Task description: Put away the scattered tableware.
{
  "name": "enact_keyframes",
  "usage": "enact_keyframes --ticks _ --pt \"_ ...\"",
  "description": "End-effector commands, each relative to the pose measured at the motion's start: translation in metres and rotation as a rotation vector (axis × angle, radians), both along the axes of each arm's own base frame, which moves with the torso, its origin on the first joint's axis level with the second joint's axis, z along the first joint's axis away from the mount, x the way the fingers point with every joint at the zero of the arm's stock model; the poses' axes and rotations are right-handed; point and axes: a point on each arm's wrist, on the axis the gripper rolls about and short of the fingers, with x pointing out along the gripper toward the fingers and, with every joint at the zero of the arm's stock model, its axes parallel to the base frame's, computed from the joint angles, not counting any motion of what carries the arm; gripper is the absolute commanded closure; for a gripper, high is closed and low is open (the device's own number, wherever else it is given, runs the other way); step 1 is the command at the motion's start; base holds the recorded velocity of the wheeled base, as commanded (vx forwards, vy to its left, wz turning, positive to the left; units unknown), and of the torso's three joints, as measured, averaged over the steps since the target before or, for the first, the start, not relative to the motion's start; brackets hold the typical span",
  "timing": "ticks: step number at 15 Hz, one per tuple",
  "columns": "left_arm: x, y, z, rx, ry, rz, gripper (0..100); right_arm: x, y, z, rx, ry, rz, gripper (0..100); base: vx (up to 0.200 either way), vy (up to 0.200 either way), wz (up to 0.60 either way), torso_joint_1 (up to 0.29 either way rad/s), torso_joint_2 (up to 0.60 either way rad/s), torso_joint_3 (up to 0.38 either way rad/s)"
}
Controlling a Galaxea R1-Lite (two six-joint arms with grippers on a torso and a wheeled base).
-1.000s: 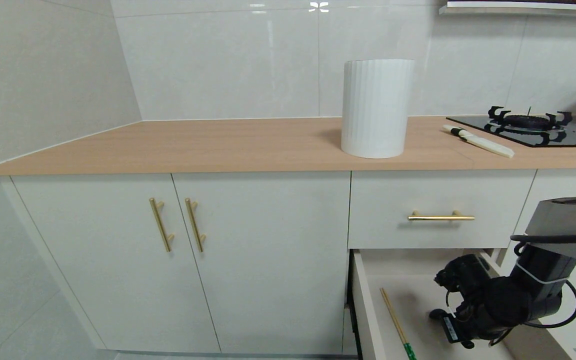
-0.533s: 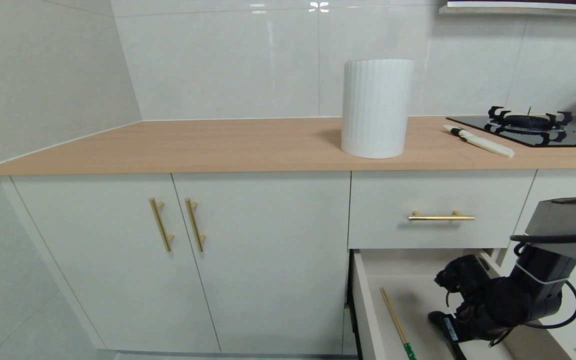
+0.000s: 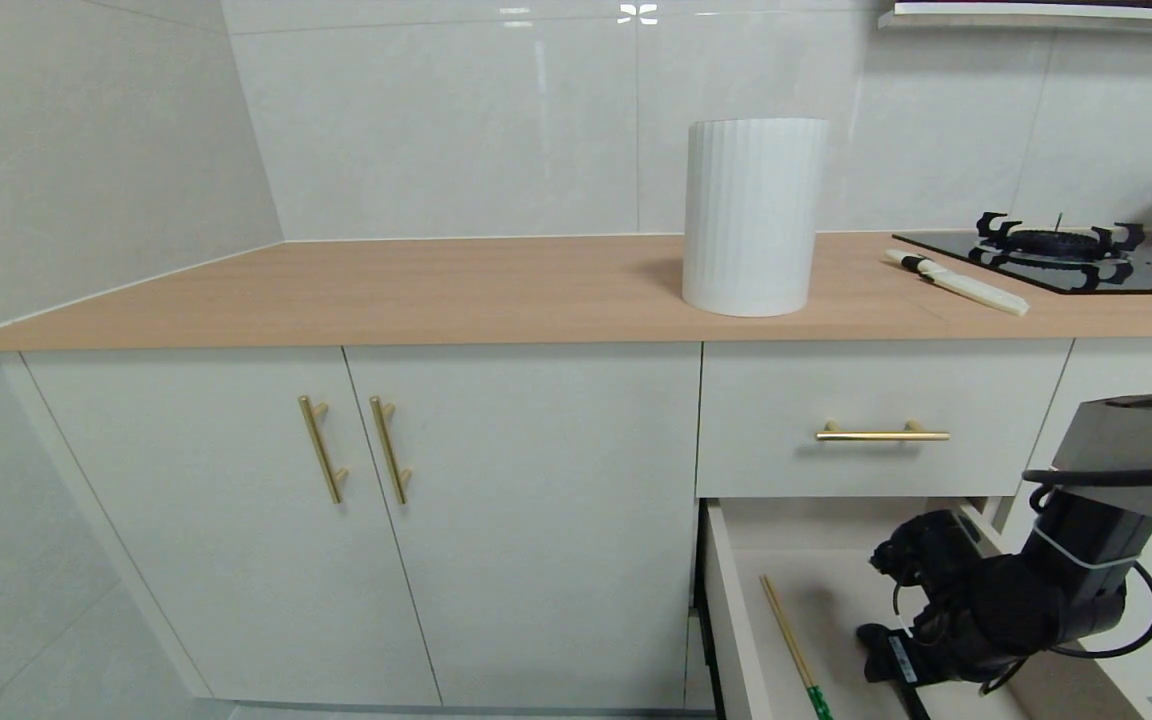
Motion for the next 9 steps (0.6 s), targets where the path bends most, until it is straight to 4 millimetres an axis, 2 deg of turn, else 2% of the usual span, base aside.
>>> enact_keyframes --ticks 1,4,6,9 --pt "0.000 0.000 0.000 0.000 -0.001 0.000 0 -0.005 -0.001 0.015 -0.003 -0.033 -0.003 0 0.000 0.000 0.00 0.000 0.00 0.000" --pt "0.000 0.000 0.000 0.000 -0.001 0.000 0 -0.018 -0.004 0.069 0.030 -0.173 -0.001 0 0.000 0.000 0.00 0.000 0.00 0.000" --pt "0.000 0.000 0.000 -0.001 -0.001 0.000 0 -0.025 -0.005 0.086 0.036 -0.220 0.003 0 0.000 0.000 0.00 0.000 0.00 0.000" --pt "0.000 0.000 0.000 0.000 -0.001 0.000 0 -0.044 -0.008 0.126 0.049 -0.337 0.012 0 0.000 0.000 0.00 0.000 0.00 0.000"
